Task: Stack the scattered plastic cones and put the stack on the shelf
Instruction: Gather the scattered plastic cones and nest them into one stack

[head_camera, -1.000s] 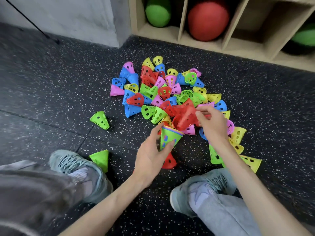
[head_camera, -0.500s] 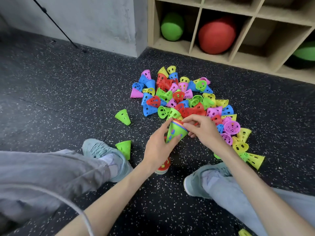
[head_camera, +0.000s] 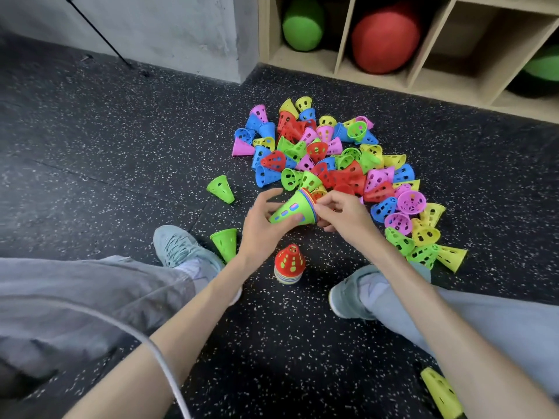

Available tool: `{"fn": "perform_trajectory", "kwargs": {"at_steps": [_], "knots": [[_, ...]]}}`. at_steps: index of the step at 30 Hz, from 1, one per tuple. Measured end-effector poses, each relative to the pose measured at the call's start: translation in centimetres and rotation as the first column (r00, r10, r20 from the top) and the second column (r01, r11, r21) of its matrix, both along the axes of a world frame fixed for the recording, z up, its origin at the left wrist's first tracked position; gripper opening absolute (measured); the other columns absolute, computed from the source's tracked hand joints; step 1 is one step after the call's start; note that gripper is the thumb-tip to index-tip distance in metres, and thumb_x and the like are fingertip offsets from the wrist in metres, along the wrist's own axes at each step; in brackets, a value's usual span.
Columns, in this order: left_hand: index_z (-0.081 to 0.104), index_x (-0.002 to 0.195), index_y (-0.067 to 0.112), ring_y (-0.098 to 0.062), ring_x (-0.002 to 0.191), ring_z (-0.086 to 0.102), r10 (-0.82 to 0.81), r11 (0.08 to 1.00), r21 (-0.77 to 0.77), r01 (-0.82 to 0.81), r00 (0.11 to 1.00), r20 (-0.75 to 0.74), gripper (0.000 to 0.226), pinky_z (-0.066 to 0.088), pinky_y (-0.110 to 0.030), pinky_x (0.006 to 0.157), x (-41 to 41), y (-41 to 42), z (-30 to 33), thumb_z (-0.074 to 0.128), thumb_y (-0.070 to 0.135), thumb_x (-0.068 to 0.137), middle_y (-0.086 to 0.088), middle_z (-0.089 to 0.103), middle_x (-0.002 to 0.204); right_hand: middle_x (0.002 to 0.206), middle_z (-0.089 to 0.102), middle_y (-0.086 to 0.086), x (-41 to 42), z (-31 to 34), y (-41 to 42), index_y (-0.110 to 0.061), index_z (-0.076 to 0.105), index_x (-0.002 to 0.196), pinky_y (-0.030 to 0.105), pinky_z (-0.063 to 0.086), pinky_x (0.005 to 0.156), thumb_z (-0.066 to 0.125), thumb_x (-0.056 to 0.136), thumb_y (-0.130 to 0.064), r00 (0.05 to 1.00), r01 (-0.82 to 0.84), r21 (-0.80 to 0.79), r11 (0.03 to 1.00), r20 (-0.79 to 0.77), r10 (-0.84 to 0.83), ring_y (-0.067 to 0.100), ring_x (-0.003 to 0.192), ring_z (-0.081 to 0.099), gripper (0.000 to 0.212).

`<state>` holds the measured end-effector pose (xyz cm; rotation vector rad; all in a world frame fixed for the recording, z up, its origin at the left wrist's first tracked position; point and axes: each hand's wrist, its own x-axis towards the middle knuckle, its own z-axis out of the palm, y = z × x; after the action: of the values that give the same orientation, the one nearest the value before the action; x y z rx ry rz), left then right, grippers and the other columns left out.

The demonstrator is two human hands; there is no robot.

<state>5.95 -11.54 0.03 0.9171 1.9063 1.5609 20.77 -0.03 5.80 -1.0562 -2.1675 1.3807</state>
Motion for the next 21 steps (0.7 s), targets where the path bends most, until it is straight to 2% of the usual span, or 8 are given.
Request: {"fn": "perform_trajectory", "kwargs": {"at_steps": [5,8,10,12,16,21], "knots": [[0.055,0.126,0.037,-0.012,0.099,0.069,0.102,0.994,0.026,-0.102,0.995,0.016,0.06,0.057,-0.047,0.088,0.2,-0.9,-1.0,0.088,0.044,0.076,0.003,0.072,0.104,0.074,0.067,-0.009,-0.8,-1.5,-1.2,-0.017,0.071,0.087,0.053,0.059,0.079,0.067,0.095,-0.024,0.998,0.055,0.045,0.997,-0.003,-0.055,0.016,0.075,0.067,0.011],[0.055,0.124,0.037,-0.012,0.099,0.069,0.142,0.989,0.037,-0.143,0.989,0.035,0.057,0.058,-0.044,0.087,0.2,-1.3,-1.3,0.088,0.039,0.078,0.004,0.071,0.103,0.077,0.068,-0.006,-1.3,-2.4,-1.8,-0.02,0.07,0.086,0.047,0.058,0.075,0.07,0.092,-0.032,0.998,0.064,0.06,0.996,0.004,-0.064,0.019,0.076,0.067,0.013],[0.055,0.124,0.034,-0.016,0.09,0.069,0.174,0.983,0.05,-0.177,0.984,0.045,0.056,0.057,-0.045,0.083,0.2,-1.5,-1.7,0.088,0.036,0.079,0.006,0.07,0.095,0.074,0.067,-0.008,-1.4,-3.0,-2.3,-0.02,0.069,0.084,0.033,0.049,0.066,0.069,0.093,-0.033,0.995,0.05,0.098,0.994,0.077,-0.057,0.01,0.068,0.062,0.016],[0.054,0.125,0.032,-0.017,0.081,0.066,0.2,0.978,0.05,-0.202,0.979,0.036,0.054,0.057,-0.044,0.078,0.4,-1.7,-2.1,0.086,0.034,0.081,0.006,0.069,0.091,0.07,0.067,-0.009,-1.4,-3.5,-2.8,-0.022,0.069,0.081,0.028,0.045,0.065,0.069,0.092,-0.035,0.985,0.038,0.108,0.993,0.161,-0.055,0.005,0.064,0.061,0.017],[0.053,0.128,0.03,-0.013,0.072,0.057,0.193,0.981,0.03,-0.193,0.981,0.0,0.053,0.055,-0.04,0.071,0.9,-2.3,-2.9,0.082,0.039,0.084,0.006,0.066,0.084,0.066,0.073,-0.009,-1.1,-4.6,-3.4,-0.021,0.071,0.074,0.038,0.059,0.077,0.07,0.09,-0.037,0.976,0.039,0.017,0.999,0.212,-0.041,0.006,0.066,0.069,0.022],[0.051,0.13,0.035,-0.016,0.079,0.058,0.147,0.989,0.006,-0.147,0.986,-0.081,0.052,0.053,-0.035,0.07,1.3,-2.8,-3.2,0.076,0.048,0.087,0.006,0.066,0.086,0.068,0.075,-0.006,-0.2,-5.2,-3.8,-0.017,0.073,0.074,0.043,0.06,0.081,0.071,0.09,-0.035,0.982,0.046,-0.077,0.996,0.187,-0.031,0.01,0.067,0.072,0.024]]}}
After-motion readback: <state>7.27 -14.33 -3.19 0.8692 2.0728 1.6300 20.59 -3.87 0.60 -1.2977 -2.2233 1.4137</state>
